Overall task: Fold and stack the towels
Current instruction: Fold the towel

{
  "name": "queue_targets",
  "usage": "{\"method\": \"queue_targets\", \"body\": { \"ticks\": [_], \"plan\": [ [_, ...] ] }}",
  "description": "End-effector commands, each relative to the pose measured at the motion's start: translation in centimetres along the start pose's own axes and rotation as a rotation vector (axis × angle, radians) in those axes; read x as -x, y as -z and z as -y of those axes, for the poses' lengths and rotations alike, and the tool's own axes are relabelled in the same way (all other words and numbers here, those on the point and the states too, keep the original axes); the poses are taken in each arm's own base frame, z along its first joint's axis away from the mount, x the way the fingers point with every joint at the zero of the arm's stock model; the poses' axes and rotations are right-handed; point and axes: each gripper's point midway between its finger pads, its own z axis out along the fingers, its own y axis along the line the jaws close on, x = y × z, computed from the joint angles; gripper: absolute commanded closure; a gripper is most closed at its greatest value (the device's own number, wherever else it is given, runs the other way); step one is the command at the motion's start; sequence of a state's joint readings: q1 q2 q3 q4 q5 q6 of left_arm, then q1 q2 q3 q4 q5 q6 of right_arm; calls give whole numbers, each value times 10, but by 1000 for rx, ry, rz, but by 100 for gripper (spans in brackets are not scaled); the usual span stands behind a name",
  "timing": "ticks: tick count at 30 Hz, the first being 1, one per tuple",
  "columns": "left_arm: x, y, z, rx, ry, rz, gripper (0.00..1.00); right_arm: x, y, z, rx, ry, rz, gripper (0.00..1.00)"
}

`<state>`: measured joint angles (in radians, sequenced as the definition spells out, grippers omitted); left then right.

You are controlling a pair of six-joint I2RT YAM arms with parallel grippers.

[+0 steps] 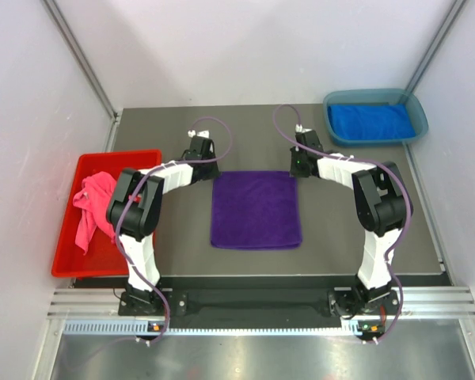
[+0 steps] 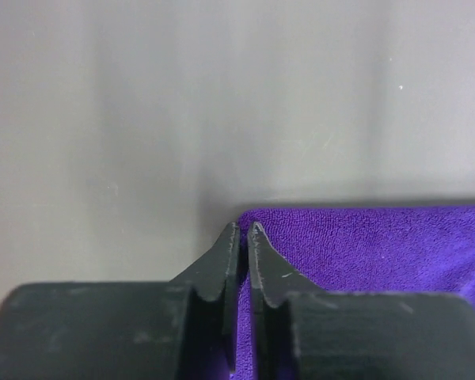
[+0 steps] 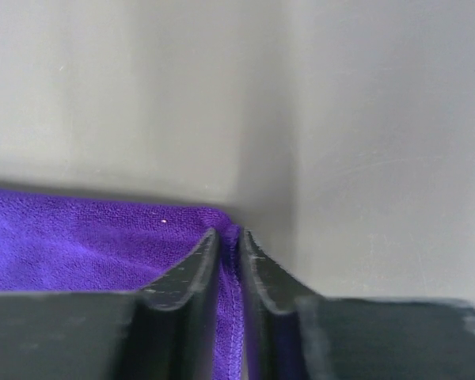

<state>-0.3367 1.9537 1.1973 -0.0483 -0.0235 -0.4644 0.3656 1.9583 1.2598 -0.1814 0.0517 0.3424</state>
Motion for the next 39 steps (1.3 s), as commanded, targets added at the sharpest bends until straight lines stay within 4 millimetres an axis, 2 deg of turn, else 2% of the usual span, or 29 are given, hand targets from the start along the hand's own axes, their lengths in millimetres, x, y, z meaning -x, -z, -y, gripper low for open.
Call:
{"method": "queue_targets", "body": {
  "ticks": [1,6,10,11,12,15,17,18,20,21,24,28,33,37,38,39],
  "plan": [
    [-32,0,-17,53,10,-73,98,0,-5,-4,6,1,22,88],
    [-11,3,-19,84,58,25,100,21,4,-10,36,-15,97,94],
    [17,7,-14,80,79,137,100,47,9,-12,64,-34,176,96],
    [31,8,-9,70,82,178,100,53,11,-13,71,-39,193,96],
    [38,8,-9,79,77,200,100,67,13,-14,85,-45,233,96],
    [65,9,1,58,69,262,100,89,16,-15,97,-50,289,98],
    [75,7,4,55,65,284,100,99,17,-15,106,-51,315,98],
    [87,8,9,43,62,314,100,110,18,-13,109,-55,343,98],
    [95,4,9,45,67,335,100,115,12,-11,114,-59,348,99],
    [104,2,9,38,71,359,100,126,14,-11,123,-59,370,100],
    [121,-3,13,5,73,392,100,139,9,-11,147,-54,387,100],
    [133,-9,17,-32,65,408,100,152,4,-10,163,-50,408,100],
    [138,-2,27,-105,53,429,100,152,1,-6,168,-53,419,100],
    [130,7,36,-172,37,420,100,147,6,-1,170,-60,433,100],
    [120,6,32,-175,44,409,100,141,9,1,167,-67,428,100],
    [121,13,35,-187,47,420,100,142,12,2,170,-67,443,100]
  ]
}}
